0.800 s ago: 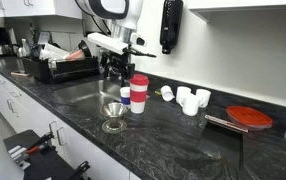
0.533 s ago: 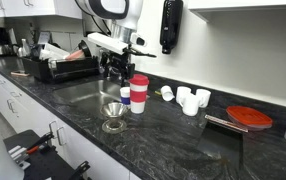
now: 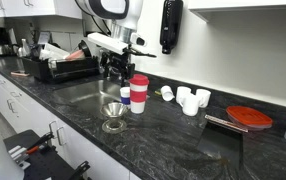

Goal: Move the white and blue cup in the sink to the left

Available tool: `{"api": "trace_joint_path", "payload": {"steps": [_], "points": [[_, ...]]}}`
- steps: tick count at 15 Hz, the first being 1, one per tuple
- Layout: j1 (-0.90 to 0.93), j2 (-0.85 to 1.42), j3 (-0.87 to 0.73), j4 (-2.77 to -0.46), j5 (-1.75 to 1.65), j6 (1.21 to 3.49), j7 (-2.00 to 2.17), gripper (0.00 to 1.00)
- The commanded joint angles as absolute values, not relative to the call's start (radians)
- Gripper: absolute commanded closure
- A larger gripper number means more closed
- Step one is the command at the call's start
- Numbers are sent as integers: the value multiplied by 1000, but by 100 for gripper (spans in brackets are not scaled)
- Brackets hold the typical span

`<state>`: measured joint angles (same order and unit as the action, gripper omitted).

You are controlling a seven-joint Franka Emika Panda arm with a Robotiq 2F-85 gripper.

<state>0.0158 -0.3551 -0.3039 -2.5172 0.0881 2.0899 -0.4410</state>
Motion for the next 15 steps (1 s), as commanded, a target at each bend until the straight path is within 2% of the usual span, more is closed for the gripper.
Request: {"api": "trace_joint_path", "payload": {"steps": [1,7,15], "points": [[-17,-352,-272,-2516,101,2087,-451,0],[3,-356,-246,-2484,113,2055,-464,0],[76,-241,-94,-2307,96,2066,-372,0]]}}
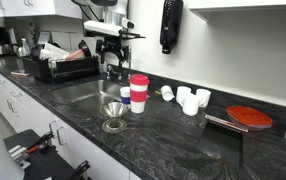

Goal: Move the white and blue cup in the sink to the left

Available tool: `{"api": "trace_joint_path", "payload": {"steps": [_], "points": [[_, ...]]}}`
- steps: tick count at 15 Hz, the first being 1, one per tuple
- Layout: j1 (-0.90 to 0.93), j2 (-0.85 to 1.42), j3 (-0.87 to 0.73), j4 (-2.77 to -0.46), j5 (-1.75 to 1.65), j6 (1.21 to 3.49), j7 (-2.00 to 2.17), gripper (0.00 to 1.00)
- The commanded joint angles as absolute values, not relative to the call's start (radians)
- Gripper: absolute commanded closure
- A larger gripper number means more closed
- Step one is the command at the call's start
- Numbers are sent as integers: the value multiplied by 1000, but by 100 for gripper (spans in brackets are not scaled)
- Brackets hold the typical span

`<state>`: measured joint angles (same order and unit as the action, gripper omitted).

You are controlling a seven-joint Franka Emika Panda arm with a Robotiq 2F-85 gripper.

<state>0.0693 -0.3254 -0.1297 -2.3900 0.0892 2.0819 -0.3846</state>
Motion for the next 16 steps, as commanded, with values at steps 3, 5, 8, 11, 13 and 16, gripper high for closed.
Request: {"api": "trace_joint_path", "payload": {"steps": [3,5,8,11,13,16], "points": [[96,-134,-52,-2224,108,2103,-372,0],[86,-169,-37,-2260,93,2105,-358,0],[83,-127,-35,-2229,92,2107,-358,0],[83,-130,-35,-2227,92,2107,-358,0],[83,-130,-35,-2227,92,2107,-358,0],[72,-100,-37,-2198,41,2114,-357,0]]}}
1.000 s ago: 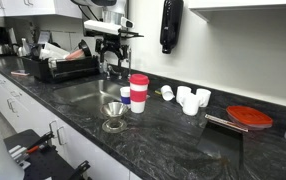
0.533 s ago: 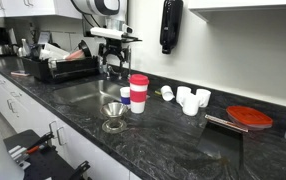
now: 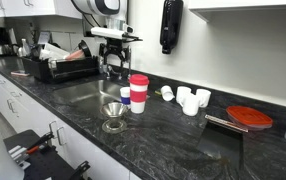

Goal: Move the white and blue cup in the sink to the left

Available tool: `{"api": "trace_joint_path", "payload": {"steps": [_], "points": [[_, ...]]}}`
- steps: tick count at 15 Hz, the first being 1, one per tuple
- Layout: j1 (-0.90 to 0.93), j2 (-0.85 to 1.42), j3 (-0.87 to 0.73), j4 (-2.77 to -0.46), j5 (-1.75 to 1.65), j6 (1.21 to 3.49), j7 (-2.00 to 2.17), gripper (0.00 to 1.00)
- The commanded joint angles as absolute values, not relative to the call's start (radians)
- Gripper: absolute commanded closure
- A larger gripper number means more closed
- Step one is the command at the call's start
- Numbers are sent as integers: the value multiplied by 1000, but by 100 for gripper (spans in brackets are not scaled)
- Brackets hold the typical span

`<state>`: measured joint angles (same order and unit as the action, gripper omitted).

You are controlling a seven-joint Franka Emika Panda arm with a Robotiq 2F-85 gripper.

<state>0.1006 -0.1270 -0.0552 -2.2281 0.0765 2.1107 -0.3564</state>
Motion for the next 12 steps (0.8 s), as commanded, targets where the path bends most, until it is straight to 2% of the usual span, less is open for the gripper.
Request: {"api": "trace_joint_path", "payload": {"steps": [1,12], "points": [[66,-79,-38,-2175,21,2109,-356,0],[39,331,-13,-1737,0,2054,-310,0]]}}
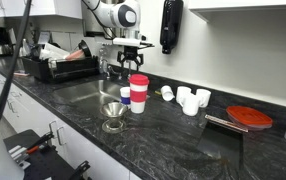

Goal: Move the white and blue cup in the sink to the left

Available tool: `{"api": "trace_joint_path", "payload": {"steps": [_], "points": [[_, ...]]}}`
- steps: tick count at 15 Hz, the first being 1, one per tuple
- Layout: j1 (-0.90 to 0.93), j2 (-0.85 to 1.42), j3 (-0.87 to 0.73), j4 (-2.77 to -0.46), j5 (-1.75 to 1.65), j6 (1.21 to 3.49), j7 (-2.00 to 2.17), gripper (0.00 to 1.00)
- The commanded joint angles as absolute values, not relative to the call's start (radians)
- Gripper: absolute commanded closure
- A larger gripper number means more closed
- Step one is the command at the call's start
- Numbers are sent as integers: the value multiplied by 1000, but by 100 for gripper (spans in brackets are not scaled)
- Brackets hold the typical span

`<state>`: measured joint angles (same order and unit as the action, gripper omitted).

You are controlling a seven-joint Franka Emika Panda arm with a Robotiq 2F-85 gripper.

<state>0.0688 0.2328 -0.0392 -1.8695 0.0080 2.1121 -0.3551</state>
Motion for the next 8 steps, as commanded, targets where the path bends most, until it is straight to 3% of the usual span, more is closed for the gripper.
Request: {"api": "trace_joint_path", "payload": {"steps": [1,8], "points": [[37,371,-13,-1692,0,2050,-286,0],[31,410,-4,-1664,-6,2072,-269,0]]}}
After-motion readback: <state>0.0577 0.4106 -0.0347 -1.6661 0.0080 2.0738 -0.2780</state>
